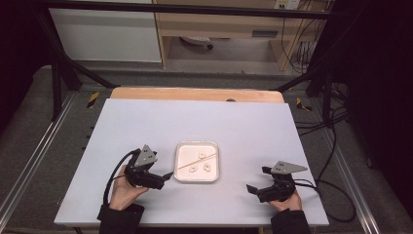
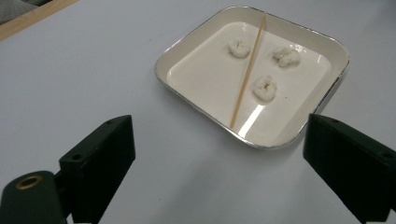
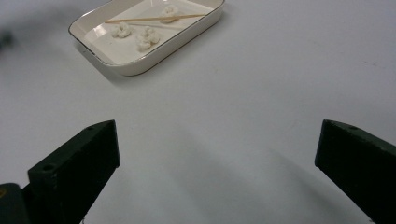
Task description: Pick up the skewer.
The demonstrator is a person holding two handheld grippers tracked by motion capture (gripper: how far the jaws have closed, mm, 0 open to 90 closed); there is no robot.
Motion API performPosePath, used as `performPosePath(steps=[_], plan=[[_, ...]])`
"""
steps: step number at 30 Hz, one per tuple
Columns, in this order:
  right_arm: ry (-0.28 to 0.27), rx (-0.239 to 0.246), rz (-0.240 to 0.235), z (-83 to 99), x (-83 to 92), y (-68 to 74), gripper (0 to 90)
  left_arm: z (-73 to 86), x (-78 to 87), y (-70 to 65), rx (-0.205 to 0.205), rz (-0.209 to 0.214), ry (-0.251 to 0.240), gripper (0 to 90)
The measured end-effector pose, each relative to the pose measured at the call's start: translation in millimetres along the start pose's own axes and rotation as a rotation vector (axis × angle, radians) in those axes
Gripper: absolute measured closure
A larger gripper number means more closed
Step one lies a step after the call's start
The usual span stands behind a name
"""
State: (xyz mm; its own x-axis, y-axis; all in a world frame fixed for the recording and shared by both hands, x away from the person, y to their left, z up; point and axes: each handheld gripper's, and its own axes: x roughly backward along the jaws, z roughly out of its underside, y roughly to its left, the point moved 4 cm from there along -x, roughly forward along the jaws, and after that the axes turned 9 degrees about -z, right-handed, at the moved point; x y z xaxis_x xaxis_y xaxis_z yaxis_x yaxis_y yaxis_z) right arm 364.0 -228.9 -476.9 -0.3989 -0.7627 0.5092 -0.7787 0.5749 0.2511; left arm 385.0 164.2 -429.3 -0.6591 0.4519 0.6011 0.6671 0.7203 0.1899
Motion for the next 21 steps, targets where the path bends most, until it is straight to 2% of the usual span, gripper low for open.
performPosePath(steps=[11,15,21], plan=[[0.002,-0.002,0.0,0.2,-0.6,0.1,0.6,-12.8,-16.9,-7.1,-0.007,0.001,0.019,11.6],[0.002,0.002,-0.001,0.2,-1.0,-0.2,0.6,-17.2,-21.9,-9.3,-0.002,-0.006,0.011,14.3],[0.003,0.003,-0.001,0.2,-1.0,-0.2,0.6,-21.7,-32.6,-12.2,-0.007,-0.002,0.033,18.8]])
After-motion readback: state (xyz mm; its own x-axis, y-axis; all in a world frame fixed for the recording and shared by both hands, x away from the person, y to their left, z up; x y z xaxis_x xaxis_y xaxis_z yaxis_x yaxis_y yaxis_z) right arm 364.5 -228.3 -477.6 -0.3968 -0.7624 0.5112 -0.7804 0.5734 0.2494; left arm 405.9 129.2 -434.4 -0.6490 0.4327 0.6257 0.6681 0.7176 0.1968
